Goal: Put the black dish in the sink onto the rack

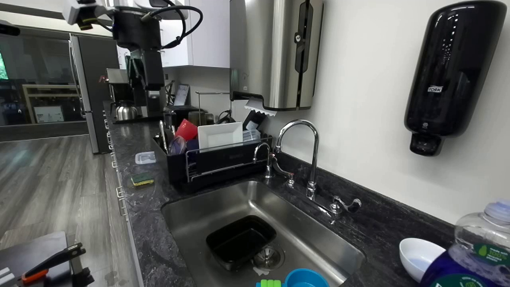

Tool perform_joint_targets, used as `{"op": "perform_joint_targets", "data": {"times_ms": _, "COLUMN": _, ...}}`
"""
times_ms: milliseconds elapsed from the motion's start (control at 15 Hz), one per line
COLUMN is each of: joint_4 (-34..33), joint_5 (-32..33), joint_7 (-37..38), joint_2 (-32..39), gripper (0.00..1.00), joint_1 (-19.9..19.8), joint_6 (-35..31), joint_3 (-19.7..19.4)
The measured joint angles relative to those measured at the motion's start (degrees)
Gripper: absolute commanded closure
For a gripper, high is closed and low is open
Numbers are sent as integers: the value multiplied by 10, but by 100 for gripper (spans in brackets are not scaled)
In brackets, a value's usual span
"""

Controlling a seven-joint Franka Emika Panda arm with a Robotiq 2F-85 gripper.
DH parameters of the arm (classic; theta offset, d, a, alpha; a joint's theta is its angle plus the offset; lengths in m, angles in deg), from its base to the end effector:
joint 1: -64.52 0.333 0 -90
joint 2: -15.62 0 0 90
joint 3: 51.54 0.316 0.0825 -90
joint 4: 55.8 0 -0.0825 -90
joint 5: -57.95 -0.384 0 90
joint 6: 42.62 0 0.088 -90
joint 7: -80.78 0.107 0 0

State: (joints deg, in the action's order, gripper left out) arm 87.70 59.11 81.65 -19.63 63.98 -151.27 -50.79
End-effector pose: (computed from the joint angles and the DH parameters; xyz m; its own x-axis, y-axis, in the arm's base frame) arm 0.3643 0.0002 0.4904 0.9999 -0.0074 0.0072 -0.0076 -0.9996 0.0267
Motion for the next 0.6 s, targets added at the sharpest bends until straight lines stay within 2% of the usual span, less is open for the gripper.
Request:
{"op": "perform_joint_targets", "data": {"times_ms": 400, "joint_4": 0, "joint_5": 0, "joint_7": 0, "joint_2": 0, "gripper": 0, "joint_1": 0, "joint_6": 0, "joint_3": 0}}
{"op": "perform_joint_targets", "data": {"times_ms": 600, "joint_4": -16, "joint_5": 4, "joint_7": 0, "joint_2": 39, "gripper": 0, "joint_1": -2, "joint_6": -21, "joint_3": -6}}
